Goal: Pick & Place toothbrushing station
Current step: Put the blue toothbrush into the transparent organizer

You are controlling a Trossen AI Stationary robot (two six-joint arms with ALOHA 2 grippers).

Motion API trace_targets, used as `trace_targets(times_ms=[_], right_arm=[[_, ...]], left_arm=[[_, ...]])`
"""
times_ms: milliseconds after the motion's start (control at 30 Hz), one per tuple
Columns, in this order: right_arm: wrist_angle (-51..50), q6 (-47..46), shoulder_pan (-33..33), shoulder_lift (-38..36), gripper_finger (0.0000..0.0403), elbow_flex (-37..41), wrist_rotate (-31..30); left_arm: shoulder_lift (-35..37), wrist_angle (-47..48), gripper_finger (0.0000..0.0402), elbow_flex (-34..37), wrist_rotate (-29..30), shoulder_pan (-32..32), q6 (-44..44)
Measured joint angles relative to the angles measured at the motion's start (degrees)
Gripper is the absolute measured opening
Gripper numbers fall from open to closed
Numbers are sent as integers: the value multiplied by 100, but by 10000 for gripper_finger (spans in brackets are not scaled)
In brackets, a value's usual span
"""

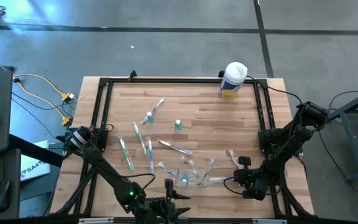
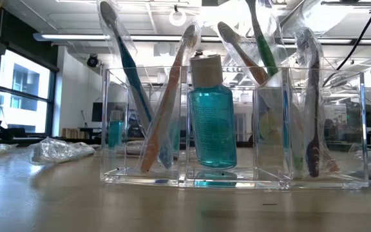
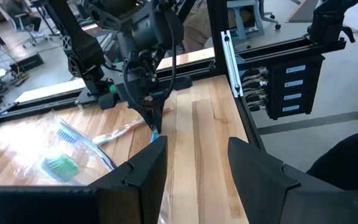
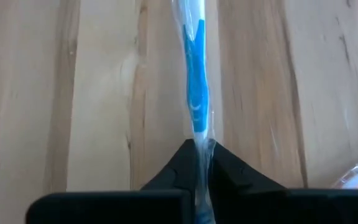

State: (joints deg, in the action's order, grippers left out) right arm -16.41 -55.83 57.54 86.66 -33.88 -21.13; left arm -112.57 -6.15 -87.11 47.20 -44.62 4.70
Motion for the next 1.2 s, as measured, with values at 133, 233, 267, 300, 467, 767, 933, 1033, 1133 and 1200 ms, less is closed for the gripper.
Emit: trace_targets(times_ms=[133, 233, 267, 300, 467, 767, 933, 1033, 1133, 1200], right_arm=[[-587, 0, 17, 12, 11, -369, 331], [-1021, -5, 15, 12, 11, -723, 475], [-1185, -41, 16, 12, 11, -850, 526], [-1366, -89, 21, 12, 11, -997, 584], [-2206, -136, 205, 12, 10, -1858, 719], [-2585, 1043, 716, 10, 10, -3362, -257], [-2156, 2747, 723, 10, 9, -3699, -744], [-1957, 3707, 723, 8, 9, -3712, -893], [-1951, 4445, 725, 8, 9, -3712, -1026], [-1949, 5054, 736, 8, 9, -3712, -1052]], left_arm=[[0, -21, 167, 0, 0, 0, -16], [0, -33, 167, 0, -8, 0, -12], [0, -39, 167, 0, -27, 0, 7], [0, -39, 167, 0, -71, 0, 32], [0, -56, 169, 0, -369, 4, 459], [0, -633, 169, 0, -855, 121, 1151], [0, -766, 169, 0, -1441, 431, 2193], [-6, -749, 169, 2, -2080, 585, 2412], [-7, -1074, 169, 2, -2219, 643, 2384], [-7, -1282, 169, 2, -2223, 643, 2541]])
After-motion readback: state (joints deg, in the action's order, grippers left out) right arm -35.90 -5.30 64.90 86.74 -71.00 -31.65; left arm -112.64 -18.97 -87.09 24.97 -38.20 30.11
